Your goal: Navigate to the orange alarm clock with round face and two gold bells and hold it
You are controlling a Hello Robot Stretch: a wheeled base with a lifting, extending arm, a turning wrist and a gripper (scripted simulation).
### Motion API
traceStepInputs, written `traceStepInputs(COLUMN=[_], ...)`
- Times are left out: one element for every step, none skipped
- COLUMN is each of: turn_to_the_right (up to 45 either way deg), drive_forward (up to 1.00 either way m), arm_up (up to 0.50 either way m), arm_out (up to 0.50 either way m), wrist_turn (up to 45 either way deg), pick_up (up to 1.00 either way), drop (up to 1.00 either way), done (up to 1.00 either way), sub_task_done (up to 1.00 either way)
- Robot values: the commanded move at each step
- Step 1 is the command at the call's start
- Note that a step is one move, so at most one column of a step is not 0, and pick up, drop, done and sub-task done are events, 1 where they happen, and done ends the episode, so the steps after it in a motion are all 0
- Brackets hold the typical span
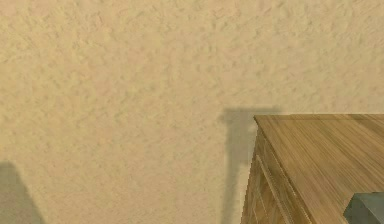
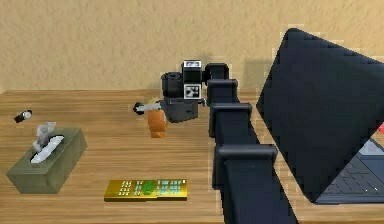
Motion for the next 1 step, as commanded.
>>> traceStepInputs(turn_to_the_right=[0.0], drive_forward=[0.0], arm_up=[0.0], arm_out=[0.0], wrist_turn=[0.0], pick_up=[0.0], drop=[0.0], done=[1.0], sub_task_done=[0.0])
